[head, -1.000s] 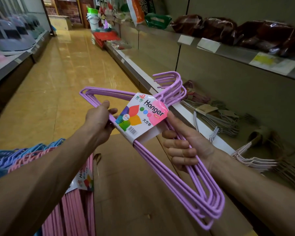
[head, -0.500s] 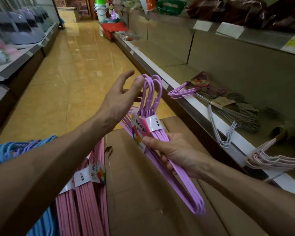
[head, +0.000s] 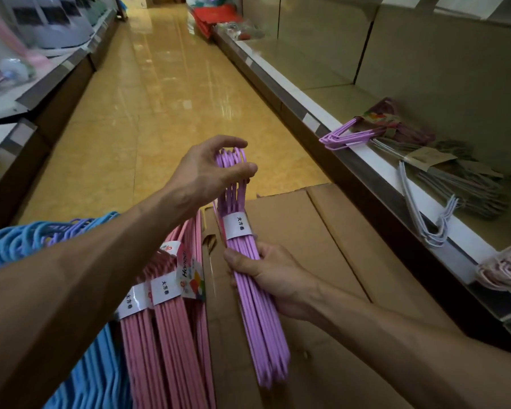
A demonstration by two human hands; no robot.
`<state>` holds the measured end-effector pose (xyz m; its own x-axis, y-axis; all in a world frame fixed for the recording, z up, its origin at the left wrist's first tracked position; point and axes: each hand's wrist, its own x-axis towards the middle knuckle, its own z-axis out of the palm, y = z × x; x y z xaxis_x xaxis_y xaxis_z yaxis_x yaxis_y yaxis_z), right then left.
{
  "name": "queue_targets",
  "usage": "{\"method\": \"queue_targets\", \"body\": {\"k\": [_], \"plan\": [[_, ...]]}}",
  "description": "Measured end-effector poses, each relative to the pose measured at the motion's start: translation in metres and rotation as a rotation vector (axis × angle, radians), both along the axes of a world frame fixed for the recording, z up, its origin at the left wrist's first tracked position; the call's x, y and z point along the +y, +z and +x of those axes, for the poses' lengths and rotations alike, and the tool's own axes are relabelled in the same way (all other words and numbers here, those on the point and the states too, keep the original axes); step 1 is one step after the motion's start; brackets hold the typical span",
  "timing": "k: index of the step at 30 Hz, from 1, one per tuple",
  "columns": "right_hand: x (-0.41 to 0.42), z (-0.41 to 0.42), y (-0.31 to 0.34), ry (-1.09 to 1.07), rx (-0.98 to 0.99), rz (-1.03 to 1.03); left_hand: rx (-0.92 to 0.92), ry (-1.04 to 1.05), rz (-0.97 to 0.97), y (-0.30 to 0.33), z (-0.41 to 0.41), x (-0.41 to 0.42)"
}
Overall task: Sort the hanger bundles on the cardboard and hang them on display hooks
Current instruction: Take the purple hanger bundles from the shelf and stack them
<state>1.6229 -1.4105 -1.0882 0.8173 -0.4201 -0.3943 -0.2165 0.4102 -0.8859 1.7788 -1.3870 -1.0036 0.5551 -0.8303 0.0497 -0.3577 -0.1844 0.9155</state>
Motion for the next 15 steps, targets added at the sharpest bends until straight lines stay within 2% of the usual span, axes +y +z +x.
{"method": "queue_targets", "body": {"k": [4, 7, 10, 15], "plan": [[0.009, 0.011, -0.020, -0.030, 0.047, 0.039, -0.087, 0.031, 0.188, -0.011, 0.016, 0.006], [0.019, 0.015, -0.037, -0.036, 0.101, -0.039, -0.161, -0.021, 0.341, -0.015, 0.025, 0.014], [0.030, 0.022, -0.051, -0.069, 0.092, -0.016, -0.235, -0.105, 0.498, -0.016, 0.030, 0.022], [0.047, 0.034, -0.072, -0.082, 0.096, 0.025, -0.608, -0.229, 0.813, -0.020, 0.036, 0.033]]}}
